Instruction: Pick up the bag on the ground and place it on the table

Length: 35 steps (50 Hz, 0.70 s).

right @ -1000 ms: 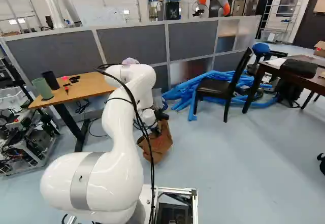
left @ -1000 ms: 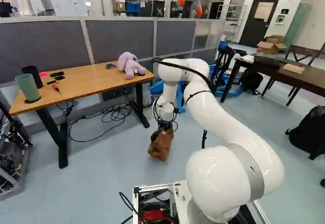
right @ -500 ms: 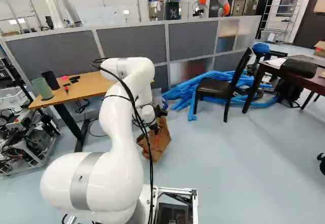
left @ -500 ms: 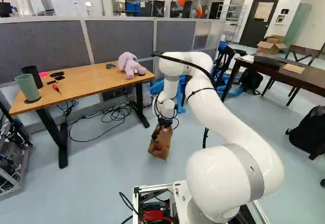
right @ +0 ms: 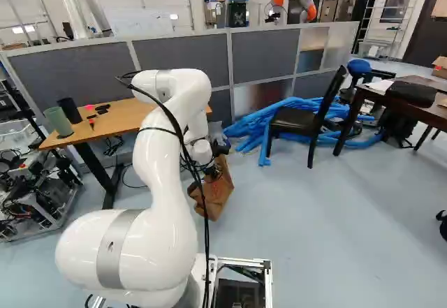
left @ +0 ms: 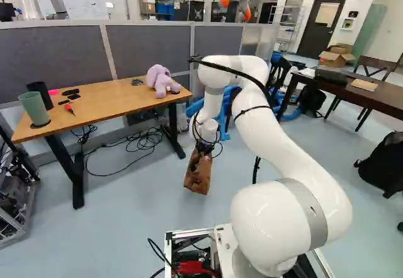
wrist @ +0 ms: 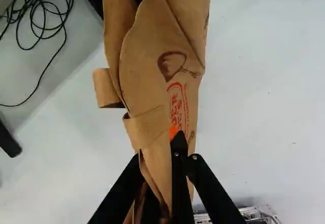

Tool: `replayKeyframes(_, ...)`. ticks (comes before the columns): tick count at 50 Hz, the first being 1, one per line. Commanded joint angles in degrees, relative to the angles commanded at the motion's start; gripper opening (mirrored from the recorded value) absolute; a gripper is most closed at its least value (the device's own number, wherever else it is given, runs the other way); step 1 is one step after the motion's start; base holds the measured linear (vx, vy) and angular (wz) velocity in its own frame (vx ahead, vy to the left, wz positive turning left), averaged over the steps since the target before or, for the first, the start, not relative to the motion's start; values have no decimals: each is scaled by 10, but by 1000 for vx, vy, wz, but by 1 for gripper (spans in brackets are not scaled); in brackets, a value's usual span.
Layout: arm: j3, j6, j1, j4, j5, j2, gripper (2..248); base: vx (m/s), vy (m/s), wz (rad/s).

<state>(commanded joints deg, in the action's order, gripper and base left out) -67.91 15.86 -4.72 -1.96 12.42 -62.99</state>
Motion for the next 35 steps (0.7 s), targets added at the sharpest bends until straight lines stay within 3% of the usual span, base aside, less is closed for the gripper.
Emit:
replayKeyframes(15, 23, -6, 0, 0, 0, 31, 21, 0, 0, 0)
replayKeyframes(35, 52, -114, 0, 3, -17, 74, 21, 0, 0, 0)
